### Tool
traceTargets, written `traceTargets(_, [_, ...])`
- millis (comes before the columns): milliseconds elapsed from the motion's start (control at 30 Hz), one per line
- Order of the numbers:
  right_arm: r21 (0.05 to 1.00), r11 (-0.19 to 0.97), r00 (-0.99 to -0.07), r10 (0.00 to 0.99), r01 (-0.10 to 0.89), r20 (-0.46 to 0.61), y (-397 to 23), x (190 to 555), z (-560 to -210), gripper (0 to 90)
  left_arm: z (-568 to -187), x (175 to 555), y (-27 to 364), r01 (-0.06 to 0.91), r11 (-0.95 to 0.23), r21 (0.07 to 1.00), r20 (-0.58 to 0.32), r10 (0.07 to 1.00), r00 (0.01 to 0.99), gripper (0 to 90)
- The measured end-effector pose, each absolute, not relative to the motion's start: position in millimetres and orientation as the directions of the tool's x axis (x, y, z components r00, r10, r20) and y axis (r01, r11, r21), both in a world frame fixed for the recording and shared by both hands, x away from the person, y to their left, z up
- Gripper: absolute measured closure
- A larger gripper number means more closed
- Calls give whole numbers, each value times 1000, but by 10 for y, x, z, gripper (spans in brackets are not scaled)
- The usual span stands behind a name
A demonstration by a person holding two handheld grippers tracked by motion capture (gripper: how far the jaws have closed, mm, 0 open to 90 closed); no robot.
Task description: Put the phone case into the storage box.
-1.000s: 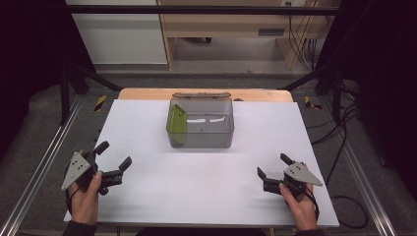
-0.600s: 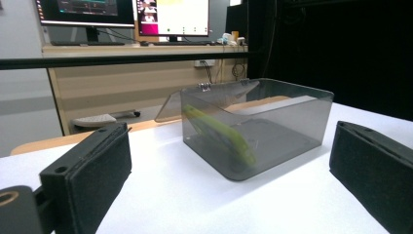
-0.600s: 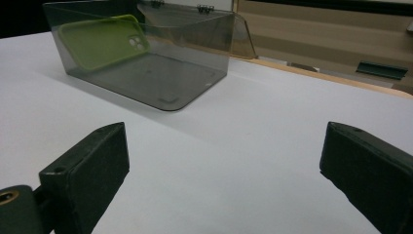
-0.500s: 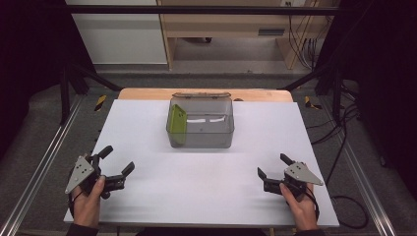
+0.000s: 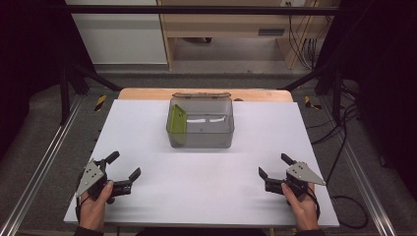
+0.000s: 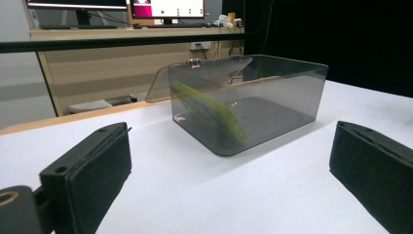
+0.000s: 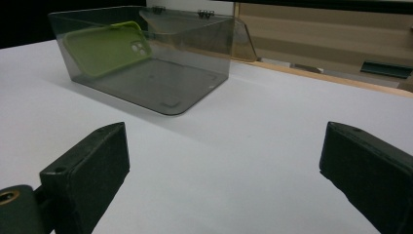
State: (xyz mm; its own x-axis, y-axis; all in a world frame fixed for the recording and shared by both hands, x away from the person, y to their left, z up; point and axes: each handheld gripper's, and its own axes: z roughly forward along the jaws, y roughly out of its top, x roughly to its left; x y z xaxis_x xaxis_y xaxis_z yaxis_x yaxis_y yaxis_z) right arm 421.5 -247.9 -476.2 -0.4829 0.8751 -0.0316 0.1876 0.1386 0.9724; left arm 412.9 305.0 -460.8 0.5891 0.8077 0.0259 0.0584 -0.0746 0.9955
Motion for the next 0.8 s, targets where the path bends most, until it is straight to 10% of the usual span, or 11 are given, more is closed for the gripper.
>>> traceTargets(800, [986,97,-522,853,139,-11,-2502,4181,-4751,59,-4717,4037,3089,75,-34,997,-14,828,561,17])
